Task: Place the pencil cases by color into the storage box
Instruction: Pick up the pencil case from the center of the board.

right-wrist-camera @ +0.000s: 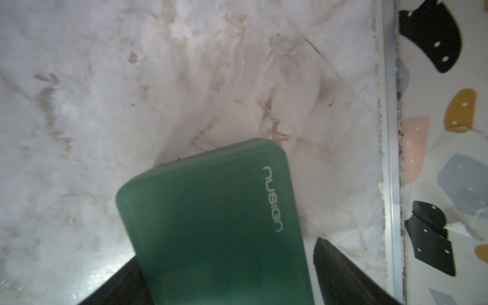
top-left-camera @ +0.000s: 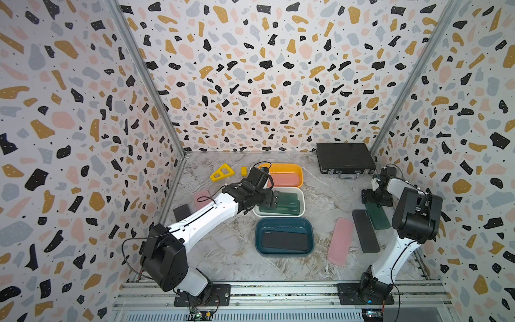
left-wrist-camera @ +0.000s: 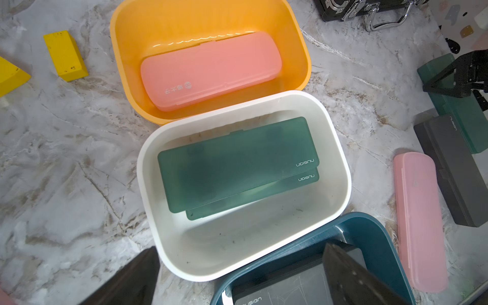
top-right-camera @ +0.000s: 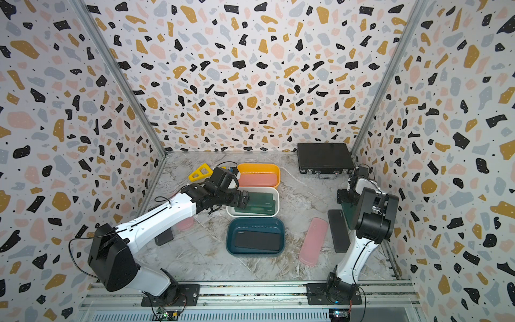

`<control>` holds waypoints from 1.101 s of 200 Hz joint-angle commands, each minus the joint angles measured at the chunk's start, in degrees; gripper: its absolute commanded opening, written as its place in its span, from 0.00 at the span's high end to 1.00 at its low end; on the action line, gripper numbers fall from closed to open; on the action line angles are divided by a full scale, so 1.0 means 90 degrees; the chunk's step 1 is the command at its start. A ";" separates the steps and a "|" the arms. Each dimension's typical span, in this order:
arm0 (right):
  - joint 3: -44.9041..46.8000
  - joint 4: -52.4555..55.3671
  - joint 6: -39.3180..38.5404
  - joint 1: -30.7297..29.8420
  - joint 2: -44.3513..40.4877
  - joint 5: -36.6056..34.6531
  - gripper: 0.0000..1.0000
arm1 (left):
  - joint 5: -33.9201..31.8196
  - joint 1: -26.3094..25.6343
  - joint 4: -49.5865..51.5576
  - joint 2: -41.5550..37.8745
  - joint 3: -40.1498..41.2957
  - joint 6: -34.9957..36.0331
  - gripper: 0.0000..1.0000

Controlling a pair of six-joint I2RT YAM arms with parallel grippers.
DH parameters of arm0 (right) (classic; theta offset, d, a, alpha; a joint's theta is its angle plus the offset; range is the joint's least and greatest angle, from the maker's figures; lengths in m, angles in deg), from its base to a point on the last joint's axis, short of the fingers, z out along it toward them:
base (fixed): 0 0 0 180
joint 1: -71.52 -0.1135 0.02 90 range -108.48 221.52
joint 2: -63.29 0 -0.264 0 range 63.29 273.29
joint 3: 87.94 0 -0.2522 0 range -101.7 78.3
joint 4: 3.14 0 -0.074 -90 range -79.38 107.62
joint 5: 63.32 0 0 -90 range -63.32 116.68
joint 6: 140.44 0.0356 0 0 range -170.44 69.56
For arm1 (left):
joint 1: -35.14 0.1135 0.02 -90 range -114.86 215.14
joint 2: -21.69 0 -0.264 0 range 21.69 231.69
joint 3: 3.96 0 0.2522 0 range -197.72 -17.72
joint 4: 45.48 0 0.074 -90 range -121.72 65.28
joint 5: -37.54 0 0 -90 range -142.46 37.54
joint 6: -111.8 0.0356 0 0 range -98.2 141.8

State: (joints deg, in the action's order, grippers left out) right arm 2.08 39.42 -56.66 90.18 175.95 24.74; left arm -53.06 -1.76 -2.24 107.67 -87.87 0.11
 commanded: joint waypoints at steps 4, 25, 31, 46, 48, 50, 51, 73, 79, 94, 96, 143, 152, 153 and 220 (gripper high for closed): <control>0.0129 0.0306 0.0085 0.0026 -0.0008 0.0049 0.11 | 0.0047 0.0028 -0.0121 0.0002 -0.0187 -0.0064 0.00; 0.0106 0.0345 0.0085 0.0022 -0.0008 0.0104 0.19 | 0.0047 0.0028 -0.0111 -0.0021 -0.0176 -0.0071 0.00; 0.0099 0.0355 0.0085 0.0027 -0.0008 0.0134 0.24 | 0.0045 0.0028 -0.0118 -0.0023 -0.0175 -0.0076 0.00; 0.0040 0.0395 0.0085 0.0027 -0.0016 0.0184 0.34 | 0.0048 0.0028 -0.0101 -0.0057 -0.0175 -0.0081 0.00; 0.0041 0.0407 0.0085 0.0027 -0.0017 0.0190 0.35 | 0.0047 0.0028 -0.0101 -0.0060 -0.0179 -0.0080 0.00; 0.0034 0.0412 0.0085 0.0027 -0.0018 0.0194 0.35 | 0.0047 0.0028 -0.0099 -0.0063 -0.0173 -0.0080 0.00; 0.0028 0.0418 0.0085 0.0027 -0.0018 0.0195 0.35 | 0.0047 0.0028 -0.0095 -0.0067 -0.0169 -0.0085 0.00; -0.0063 0.0468 0.0068 0.0027 -0.0082 0.0214 0.36 | 0.0047 0.0028 -0.0086 -0.0132 -0.0149 -0.0106 0.00; -0.0087 0.0494 0.0066 0.0027 -0.0107 0.0215 0.36 | 0.0047 0.0031 -0.0091 -0.0140 -0.0133 -0.0107 0.00; -0.0124 0.0516 0.0076 0.0027 -0.0216 0.0233 0.37 | 0.0048 0.0028 -0.0091 -0.0191 -0.0119 -0.0110 0.00; -0.0133 0.0527 0.0076 0.0027 -0.0224 0.0234 0.37 | 0.0048 0.0028 -0.0091 -0.0201 -0.0117 -0.0122 0.00; -0.0029 0.0576 0.0182 0.0027 -0.0807 0.0312 0.38 | 0.0069 0.0028 -0.0100 -0.0332 -0.0085 -0.0225 0.00; 0.0064 0.0532 0.0193 0.0027 -0.0960 0.0342 0.39 | 0.0077 0.0028 -0.0102 -0.0372 -0.0065 -0.0246 0.00; 0.0072 0.0527 0.0193 0.0027 -0.0982 0.0347 0.39 | 0.0077 0.0028 -0.0102 -0.0377 -0.0061 -0.0246 0.00; 0.0703 0.0076 0.0323 0.0015 -0.2255 0.1384 0.41 | 0.0237 0.0077 -0.0073 -0.0569 0.0073 -0.0557 0.00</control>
State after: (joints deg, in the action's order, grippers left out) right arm 6.51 41.65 -54.95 90.22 160.33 31.17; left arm -52.23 -1.50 -2.24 104.21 -87.87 -3.11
